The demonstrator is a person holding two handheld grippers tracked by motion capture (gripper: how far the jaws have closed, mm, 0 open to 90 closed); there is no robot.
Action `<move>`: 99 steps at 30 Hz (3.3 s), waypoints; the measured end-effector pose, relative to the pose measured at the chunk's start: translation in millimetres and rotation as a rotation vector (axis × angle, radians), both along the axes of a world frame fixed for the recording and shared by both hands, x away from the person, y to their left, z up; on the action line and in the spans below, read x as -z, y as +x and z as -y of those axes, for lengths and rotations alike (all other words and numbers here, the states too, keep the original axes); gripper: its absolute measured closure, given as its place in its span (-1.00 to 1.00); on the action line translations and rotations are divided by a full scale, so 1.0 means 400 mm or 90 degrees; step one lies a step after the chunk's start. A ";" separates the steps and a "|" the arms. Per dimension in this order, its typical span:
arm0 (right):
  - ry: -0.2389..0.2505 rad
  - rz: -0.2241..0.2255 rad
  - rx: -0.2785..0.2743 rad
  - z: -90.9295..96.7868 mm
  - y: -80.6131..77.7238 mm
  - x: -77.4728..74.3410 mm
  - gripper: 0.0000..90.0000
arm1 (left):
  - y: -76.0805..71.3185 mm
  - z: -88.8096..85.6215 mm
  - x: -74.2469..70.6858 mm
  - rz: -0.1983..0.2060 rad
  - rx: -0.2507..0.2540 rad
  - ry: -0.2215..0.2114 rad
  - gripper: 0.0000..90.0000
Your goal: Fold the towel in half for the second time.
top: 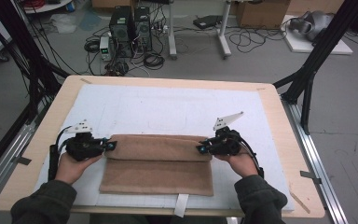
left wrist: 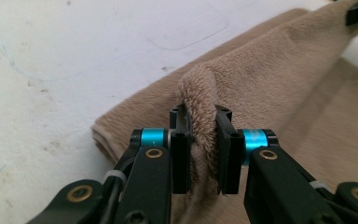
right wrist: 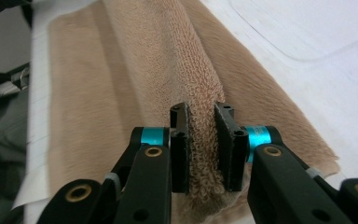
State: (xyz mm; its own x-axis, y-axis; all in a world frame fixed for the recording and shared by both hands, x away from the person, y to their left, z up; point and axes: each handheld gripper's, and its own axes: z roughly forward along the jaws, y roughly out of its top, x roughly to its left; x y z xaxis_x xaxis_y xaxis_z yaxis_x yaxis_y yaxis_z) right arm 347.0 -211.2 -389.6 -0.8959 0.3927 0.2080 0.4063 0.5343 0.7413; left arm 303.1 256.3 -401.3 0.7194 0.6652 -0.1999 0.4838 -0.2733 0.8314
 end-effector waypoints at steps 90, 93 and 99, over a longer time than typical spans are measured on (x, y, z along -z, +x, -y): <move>-0.009 0.059 -0.052 0.019 -0.193 0.043 0.88 | -0.177 -0.010 0.028 0.049 0.045 0.050 0.90; 0.005 0.077 -0.057 0.027 -0.201 -0.006 0.88 | -0.190 -0.017 -0.007 0.064 0.050 0.039 0.90; -0.022 0.057 -0.092 0.017 -0.236 0.003 0.87 | -0.224 -0.013 0.039 0.041 0.067 0.067 0.90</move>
State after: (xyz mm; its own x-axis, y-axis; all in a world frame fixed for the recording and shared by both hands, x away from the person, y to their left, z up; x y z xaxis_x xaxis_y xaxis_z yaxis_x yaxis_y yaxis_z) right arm 252.6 -218.1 -390.9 -0.9580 0.2638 0.1129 0.2559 0.6079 0.7516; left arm 213.4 261.3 -416.9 0.7949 0.6009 -0.0842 0.3951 -0.4072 0.8234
